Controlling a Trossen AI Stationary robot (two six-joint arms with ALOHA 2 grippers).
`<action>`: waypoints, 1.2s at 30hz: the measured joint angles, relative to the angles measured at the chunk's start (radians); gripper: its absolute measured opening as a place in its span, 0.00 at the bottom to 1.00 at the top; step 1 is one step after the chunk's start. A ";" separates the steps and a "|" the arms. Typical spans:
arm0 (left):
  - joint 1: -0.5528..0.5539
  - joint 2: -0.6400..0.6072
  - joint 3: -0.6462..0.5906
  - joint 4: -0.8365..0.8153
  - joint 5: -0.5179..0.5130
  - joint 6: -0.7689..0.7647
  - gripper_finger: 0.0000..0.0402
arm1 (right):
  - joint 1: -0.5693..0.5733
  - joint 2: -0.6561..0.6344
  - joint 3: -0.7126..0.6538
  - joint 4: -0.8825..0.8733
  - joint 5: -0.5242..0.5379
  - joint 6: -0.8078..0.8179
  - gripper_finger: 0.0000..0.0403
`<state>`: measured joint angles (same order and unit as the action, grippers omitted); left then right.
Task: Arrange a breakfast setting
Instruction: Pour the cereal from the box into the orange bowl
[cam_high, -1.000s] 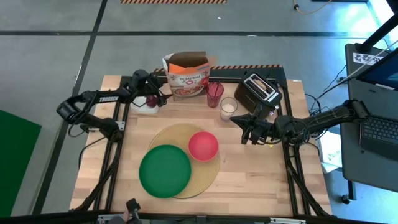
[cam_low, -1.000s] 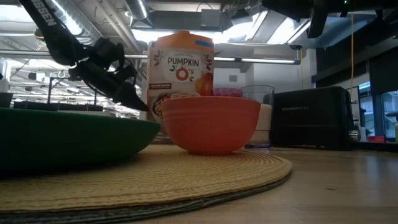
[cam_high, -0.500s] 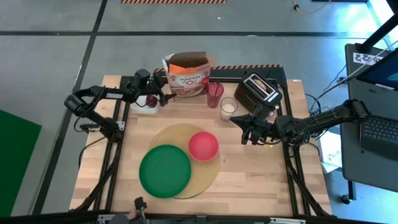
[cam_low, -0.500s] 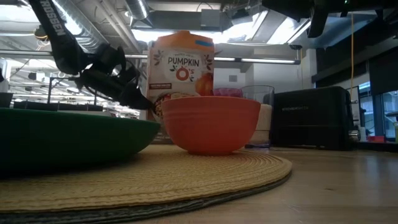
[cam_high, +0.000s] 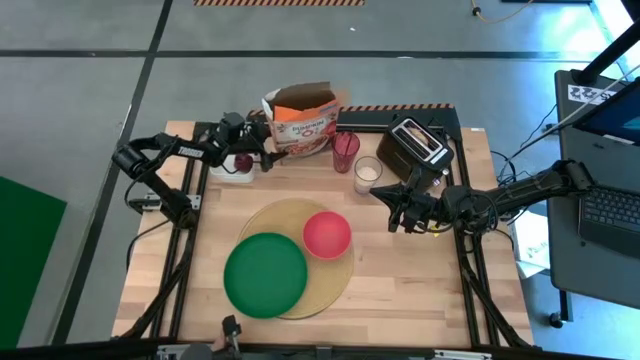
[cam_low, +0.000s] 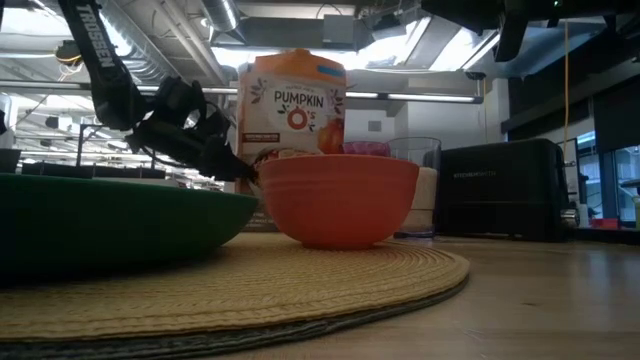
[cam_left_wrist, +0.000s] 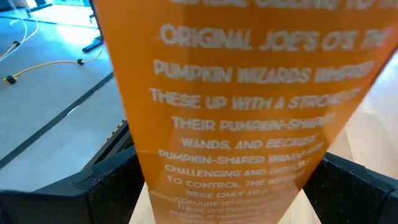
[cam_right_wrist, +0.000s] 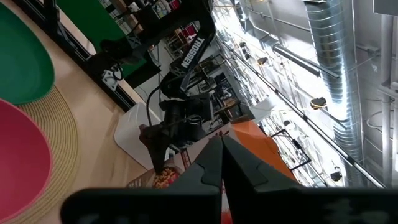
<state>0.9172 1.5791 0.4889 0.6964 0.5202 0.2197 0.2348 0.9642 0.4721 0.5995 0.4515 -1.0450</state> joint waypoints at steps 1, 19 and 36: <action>-0.002 0.000 0.004 0.000 -0.002 -0.009 0.96 | 0.000 0.000 0.000 0.000 0.000 0.000 0.01; -0.047 0.000 0.020 -0.010 -0.015 -0.038 0.80 | 0.000 0.000 0.000 0.000 0.000 0.000 0.01; -0.048 -0.001 0.020 -0.005 -0.063 -0.035 0.78 | 0.000 0.000 0.000 -0.019 0.008 0.000 0.01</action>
<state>0.8692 1.5784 0.5091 0.6918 0.4576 0.1848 0.2348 0.9642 0.4721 0.5807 0.4599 -1.0454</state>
